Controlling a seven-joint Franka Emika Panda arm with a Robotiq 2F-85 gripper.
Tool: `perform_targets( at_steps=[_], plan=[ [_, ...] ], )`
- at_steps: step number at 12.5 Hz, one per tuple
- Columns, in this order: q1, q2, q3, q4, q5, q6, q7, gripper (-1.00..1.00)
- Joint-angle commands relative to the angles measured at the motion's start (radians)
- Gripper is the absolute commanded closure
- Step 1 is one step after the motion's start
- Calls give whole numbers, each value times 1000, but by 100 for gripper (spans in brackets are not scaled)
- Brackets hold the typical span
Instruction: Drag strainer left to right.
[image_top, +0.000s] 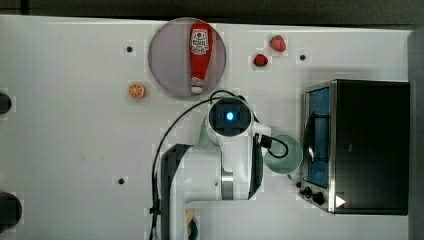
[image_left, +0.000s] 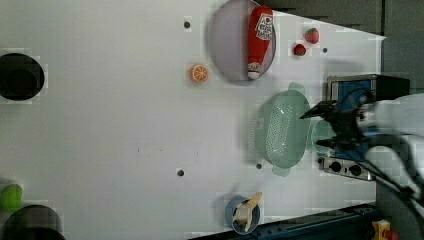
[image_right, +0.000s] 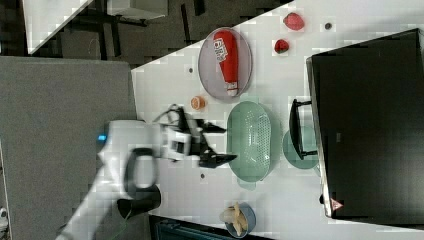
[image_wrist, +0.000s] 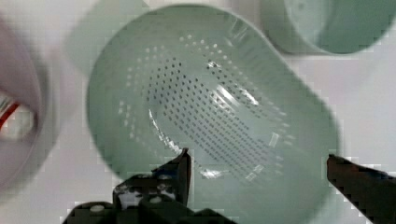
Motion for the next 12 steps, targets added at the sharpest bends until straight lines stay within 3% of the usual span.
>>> perform_targets(
  at_steps=[1, 3, 7, 12],
  plan=[
    [-10, -171, -28, 147, 63, -234, -144, -100],
    [-10, -238, -27, 227, 114, -408, -145, -100],
    [-10, -310, -23, 361, 103, -612, -251, -100],
    [-10, -307, -23, 372, 102, -627, -252, -100]
  ],
)
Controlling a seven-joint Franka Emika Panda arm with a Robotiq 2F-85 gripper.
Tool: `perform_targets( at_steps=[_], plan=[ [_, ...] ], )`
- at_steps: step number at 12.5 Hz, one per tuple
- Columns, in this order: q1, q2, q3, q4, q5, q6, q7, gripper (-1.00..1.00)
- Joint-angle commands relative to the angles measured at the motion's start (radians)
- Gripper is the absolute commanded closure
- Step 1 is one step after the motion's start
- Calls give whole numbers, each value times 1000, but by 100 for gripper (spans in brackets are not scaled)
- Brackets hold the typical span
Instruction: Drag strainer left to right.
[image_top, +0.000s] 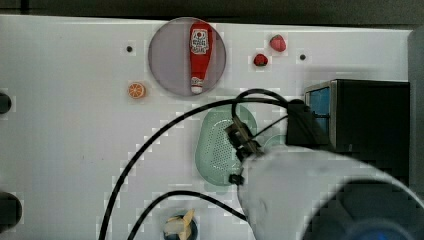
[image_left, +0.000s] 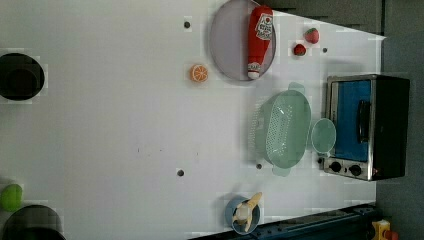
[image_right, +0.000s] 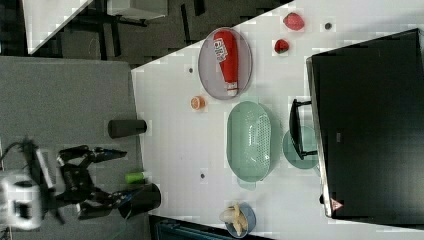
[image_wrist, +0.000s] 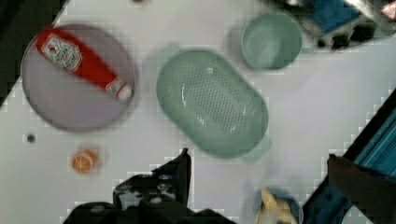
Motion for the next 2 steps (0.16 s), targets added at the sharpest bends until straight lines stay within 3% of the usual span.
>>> perform_targets(
  at_steps=[1, 2],
  plan=[
    [17, 77, 21, -35, -13, -5, -68, -100],
    [17, 83, 21, -35, -13, -5, -68, -100]
  ],
)
